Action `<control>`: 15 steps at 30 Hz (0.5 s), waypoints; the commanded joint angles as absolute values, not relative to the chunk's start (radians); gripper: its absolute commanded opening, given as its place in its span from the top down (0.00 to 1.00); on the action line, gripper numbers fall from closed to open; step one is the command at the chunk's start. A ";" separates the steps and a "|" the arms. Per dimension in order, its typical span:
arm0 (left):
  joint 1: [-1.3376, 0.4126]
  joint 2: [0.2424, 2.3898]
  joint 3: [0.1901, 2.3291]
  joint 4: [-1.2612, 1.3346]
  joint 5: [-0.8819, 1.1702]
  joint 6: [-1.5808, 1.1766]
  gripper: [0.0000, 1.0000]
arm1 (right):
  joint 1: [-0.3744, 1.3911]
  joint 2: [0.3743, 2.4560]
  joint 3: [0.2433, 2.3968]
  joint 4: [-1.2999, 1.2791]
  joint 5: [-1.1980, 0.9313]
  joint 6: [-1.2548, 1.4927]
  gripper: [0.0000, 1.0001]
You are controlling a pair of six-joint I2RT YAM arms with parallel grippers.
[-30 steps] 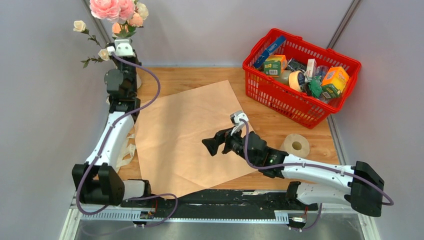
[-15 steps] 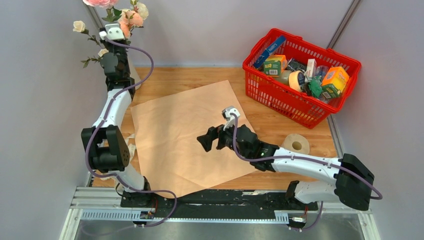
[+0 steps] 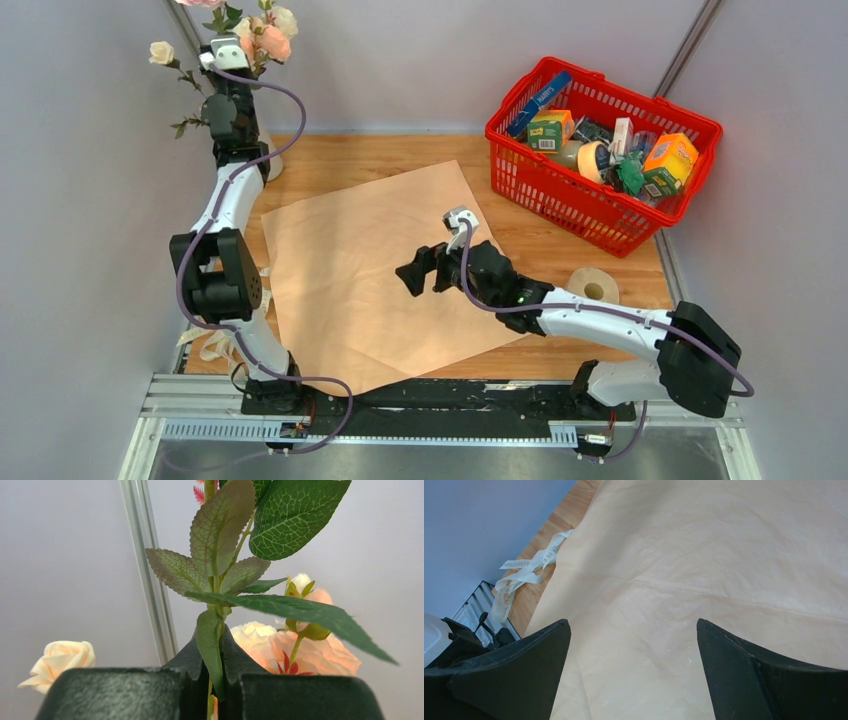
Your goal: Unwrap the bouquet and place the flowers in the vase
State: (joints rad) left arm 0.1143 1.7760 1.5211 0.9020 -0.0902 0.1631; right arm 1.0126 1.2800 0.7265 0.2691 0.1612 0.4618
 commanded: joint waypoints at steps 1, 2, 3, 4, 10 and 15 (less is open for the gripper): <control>0.124 1.796 1.539 0.931 -0.109 0.187 1.00 | 0.989 1.285 0.759 0.331 0.118 0.474 0.00; 0.124 1.804 1.537 0.917 -0.120 0.190 1.00 | 0.985 1.285 0.758 0.333 0.115 0.474 0.00; 0.124 1.807 1.528 0.908 -0.136 0.190 1.00 | 0.983 1.287 0.758 0.334 0.110 0.476 0.00; 0.124 1.807 1.523 0.869 -0.152 0.163 1.00 | 0.982 1.289 0.758 0.337 0.109 0.479 0.00; 0.126 1.801 1.445 0.793 -0.200 0.103 1.00 | 0.974 1.284 0.759 0.339 0.081 0.486 0.00; 0.141 1.847 1.468 0.730 -0.258 0.071 1.00 | 0.973 1.246 0.733 0.330 0.093 0.485 0.00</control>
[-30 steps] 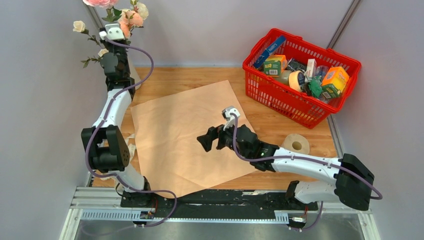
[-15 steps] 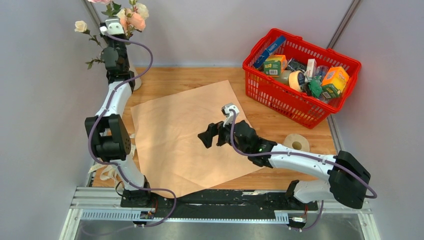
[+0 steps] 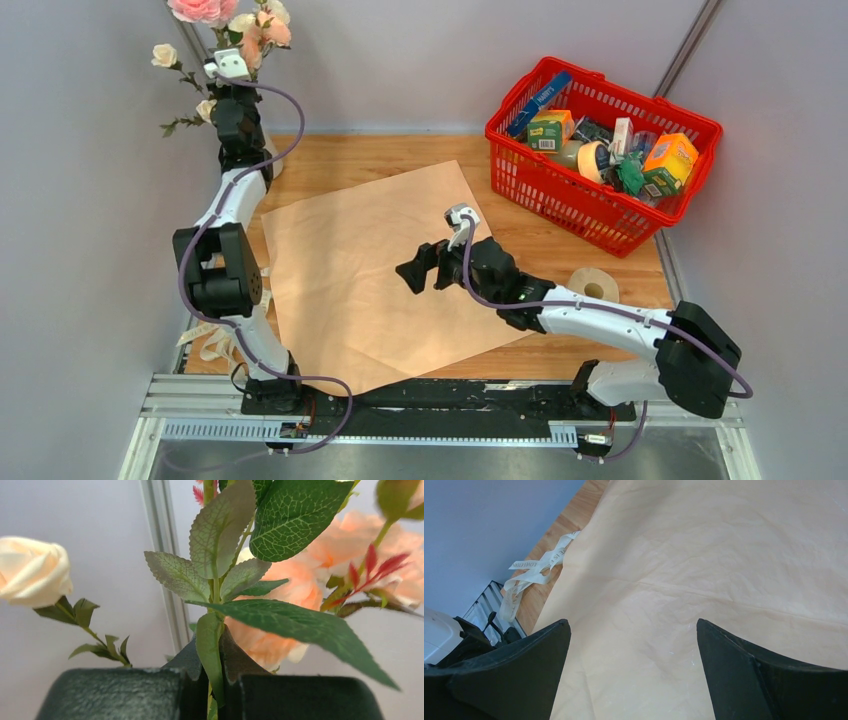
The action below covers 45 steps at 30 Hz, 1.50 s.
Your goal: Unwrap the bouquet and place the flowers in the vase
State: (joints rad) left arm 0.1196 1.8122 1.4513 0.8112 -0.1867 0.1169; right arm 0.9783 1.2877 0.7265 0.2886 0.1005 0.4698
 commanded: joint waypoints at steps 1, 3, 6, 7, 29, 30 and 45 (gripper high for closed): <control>0.141 1.855 1.468 0.726 -0.276 0.069 1.00 | 0.973 1.243 0.729 0.330 0.097 0.486 0.00; 0.153 1.874 1.511 0.689 -0.290 0.054 1.00 | 0.968 1.239 0.724 0.328 0.095 0.491 0.00; 0.158 1.904 1.552 0.596 -0.275 0.022 1.00 | 0.968 1.233 0.732 0.324 0.084 0.495 0.00; 0.158 1.904 1.558 0.566 -0.272 0.009 0.96 | 0.965 1.230 0.733 0.321 0.083 0.495 0.00; 0.158 1.474 1.333 0.059 -0.129 -0.166 0.38 | 0.965 1.098 0.727 0.183 0.044 0.532 0.00; 0.158 1.462 1.322 0.019 -0.112 -0.199 0.37 | 0.965 1.094 0.730 0.169 0.046 0.528 0.00; 0.149 1.164 1.076 -0.184 0.575 -0.564 0.35 | 0.965 0.876 0.798 -0.208 0.270 0.474 0.00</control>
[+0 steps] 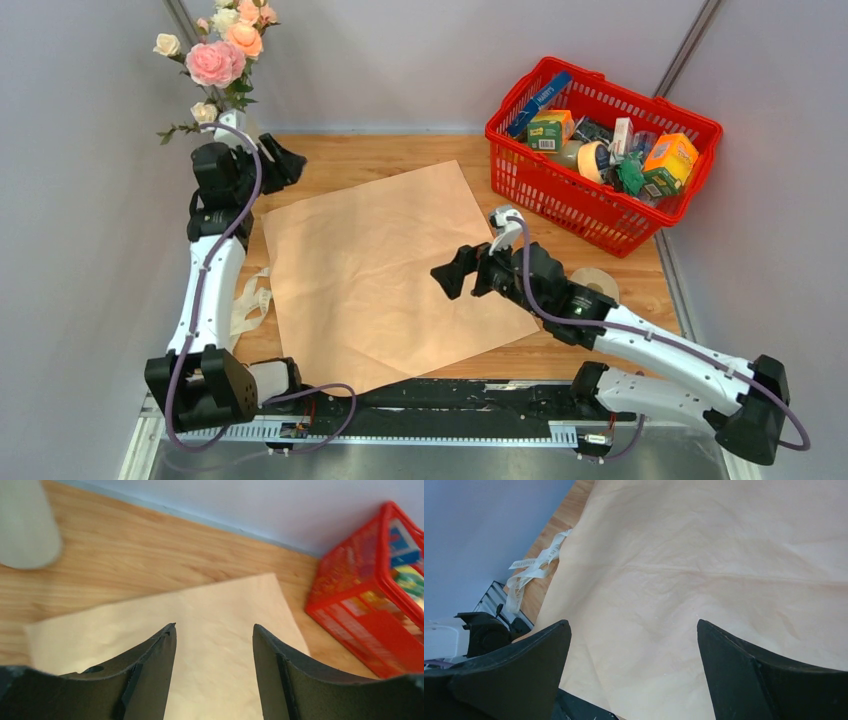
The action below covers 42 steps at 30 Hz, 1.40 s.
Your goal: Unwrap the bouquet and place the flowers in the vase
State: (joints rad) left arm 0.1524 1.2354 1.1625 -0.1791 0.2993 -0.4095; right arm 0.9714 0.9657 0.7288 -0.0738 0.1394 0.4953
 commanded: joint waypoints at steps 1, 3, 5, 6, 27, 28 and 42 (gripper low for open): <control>0.146 1.145 1.048 -0.189 0.596 -0.589 0.35 | 0.965 0.858 0.811 -0.241 0.294 0.469 0.00; 0.132 1.115 1.009 -0.181 0.655 -0.601 0.34 | 0.965 0.824 0.845 -0.306 0.330 0.466 0.00; 0.109 1.079 0.983 -0.186 0.689 -0.600 0.35 | 0.965 0.790 0.868 -0.356 0.350 0.466 0.00; 0.083 1.065 0.964 -0.181 0.713 -0.591 0.34 | 0.965 0.772 0.874 -0.373 0.356 0.466 0.00; -0.199 0.459 0.538 -0.035 0.585 -0.503 0.34 | 0.965 0.637 0.805 -0.437 0.365 0.522 0.00; -0.199 0.460 0.541 -0.038 0.581 -0.503 0.34 | 0.965 0.638 0.802 -0.434 0.368 0.526 0.00; -0.199 0.468 0.555 -0.057 0.586 -0.489 0.34 | 0.965 0.630 0.825 -0.423 0.373 0.497 0.00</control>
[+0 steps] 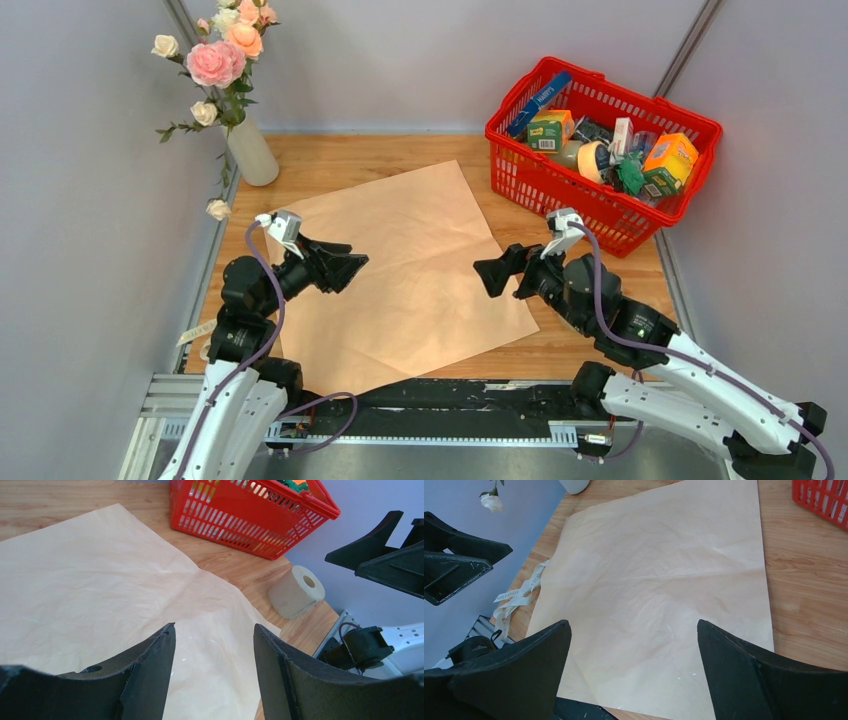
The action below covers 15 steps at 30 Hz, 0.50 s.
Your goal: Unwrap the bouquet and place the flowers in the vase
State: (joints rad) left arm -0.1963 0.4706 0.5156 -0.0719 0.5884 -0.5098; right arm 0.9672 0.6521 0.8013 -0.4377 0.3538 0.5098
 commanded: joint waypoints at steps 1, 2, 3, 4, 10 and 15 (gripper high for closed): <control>-0.199 0.468 0.555 -0.057 0.586 -0.491 0.34 | 0.965 0.626 0.825 -0.420 0.371 0.495 0.00; -0.199 0.471 0.555 -0.058 0.587 -0.491 0.34 | 0.965 0.624 0.825 -0.420 0.371 0.494 0.00; -0.199 0.469 0.554 -0.058 0.588 -0.491 0.34 | 0.965 0.623 0.827 -0.420 0.371 0.492 0.00; -0.199 0.468 0.555 -0.058 0.586 -0.491 0.34 | 0.965 0.623 0.828 -0.420 0.371 0.488 0.00; -0.199 0.468 0.555 -0.060 0.586 -0.488 0.34 | 0.966 0.623 0.833 -0.420 0.382 0.477 0.00; -0.199 0.471 0.555 -0.058 0.584 -0.488 0.34 | 0.965 0.624 0.828 -0.420 0.385 0.479 0.00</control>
